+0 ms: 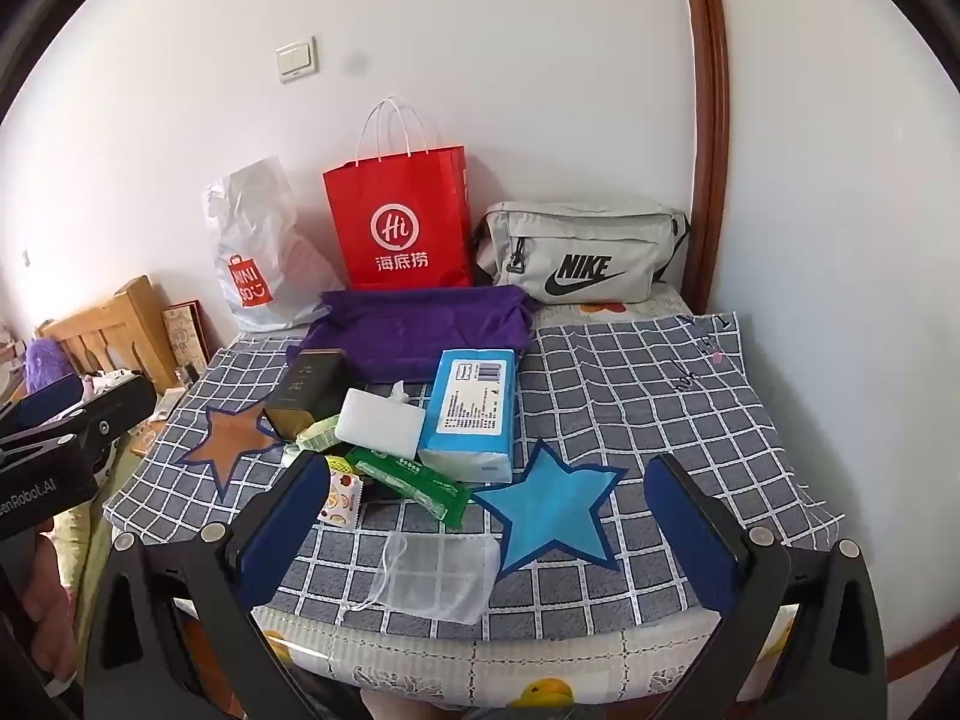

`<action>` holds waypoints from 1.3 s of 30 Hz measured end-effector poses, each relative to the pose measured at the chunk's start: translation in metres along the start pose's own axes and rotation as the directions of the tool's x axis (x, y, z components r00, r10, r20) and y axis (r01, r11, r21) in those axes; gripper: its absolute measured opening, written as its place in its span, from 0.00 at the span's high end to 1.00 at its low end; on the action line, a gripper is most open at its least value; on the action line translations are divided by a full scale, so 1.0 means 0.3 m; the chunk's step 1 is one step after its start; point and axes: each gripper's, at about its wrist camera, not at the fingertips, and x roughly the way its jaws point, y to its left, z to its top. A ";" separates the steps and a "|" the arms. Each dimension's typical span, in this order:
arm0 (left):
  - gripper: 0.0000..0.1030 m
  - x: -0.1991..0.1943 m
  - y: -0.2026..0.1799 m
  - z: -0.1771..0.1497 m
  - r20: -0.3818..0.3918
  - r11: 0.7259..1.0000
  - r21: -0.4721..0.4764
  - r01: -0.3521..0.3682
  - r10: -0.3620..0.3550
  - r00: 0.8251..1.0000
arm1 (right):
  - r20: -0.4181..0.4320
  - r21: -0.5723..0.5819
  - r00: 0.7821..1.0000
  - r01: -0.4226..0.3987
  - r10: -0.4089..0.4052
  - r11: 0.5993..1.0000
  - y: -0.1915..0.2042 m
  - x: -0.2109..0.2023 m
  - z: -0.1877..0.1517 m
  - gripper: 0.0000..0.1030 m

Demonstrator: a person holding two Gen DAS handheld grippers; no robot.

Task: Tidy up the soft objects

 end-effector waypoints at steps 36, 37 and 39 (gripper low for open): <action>0.00 -0.023 0.003 0.015 0.026 1.000 0.003 -0.009 0.009 1.000 | 0.016 -0.004 1.000 -0.010 0.010 1.000 0.025 -0.041 0.011 0.00; 0.00 -0.025 0.005 0.017 0.026 1.000 0.002 -0.008 0.008 1.000 | 0.017 -0.004 1.000 -0.010 0.010 1.000 0.027 -0.043 0.012 0.00; 0.00 -0.023 0.003 0.014 0.027 1.000 0.003 -0.008 0.008 1.000 | 0.016 -0.004 1.000 -0.012 0.012 1.000 0.025 -0.042 0.012 0.00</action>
